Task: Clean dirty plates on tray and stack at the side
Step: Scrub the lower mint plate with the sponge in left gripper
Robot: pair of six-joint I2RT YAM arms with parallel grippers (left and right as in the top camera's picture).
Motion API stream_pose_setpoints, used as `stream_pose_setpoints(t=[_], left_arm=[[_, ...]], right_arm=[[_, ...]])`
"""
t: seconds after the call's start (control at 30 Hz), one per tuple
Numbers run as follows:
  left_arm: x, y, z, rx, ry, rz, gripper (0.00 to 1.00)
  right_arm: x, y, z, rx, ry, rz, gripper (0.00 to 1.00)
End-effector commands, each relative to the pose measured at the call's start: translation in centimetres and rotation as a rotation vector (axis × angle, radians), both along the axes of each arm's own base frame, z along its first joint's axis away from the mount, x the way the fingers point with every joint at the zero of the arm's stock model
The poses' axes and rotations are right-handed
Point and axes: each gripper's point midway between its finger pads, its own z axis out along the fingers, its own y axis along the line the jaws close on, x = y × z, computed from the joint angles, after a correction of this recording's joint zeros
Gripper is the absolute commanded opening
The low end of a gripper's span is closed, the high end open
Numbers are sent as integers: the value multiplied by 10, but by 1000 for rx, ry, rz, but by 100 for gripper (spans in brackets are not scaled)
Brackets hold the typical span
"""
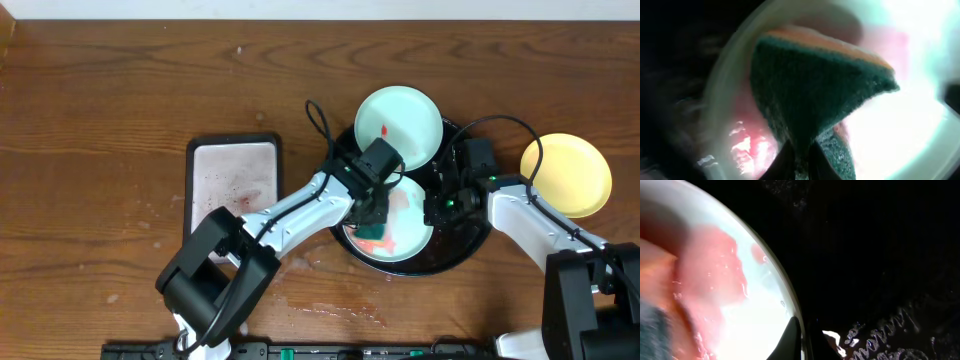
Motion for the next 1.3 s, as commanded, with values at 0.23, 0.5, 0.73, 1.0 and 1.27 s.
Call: stream_pose_setpoints(t=[0.23, 0.5, 0.73, 1.0, 1.27], left_arm=[[20, 25, -8, 142, -60, 80, 7], [-20, -60, -32, -251, 221, -53, 7], [-41, -89, -29, -273, 160, -219, 7], [-35, -67, -39, -164, 122, -251, 8], [14, 46, -19, 379, -60, 15, 7]], right_arm=[[-13, -9, -17, -60, 61, -2, 1], [-13, -9, -17, -59, 61, -2, 1], [-12, -8, -17, -59, 59, -2, 1], [-13, -9, -17, -59, 62, -2, 1], [-13, -9, -17, -59, 62, -2, 1]])
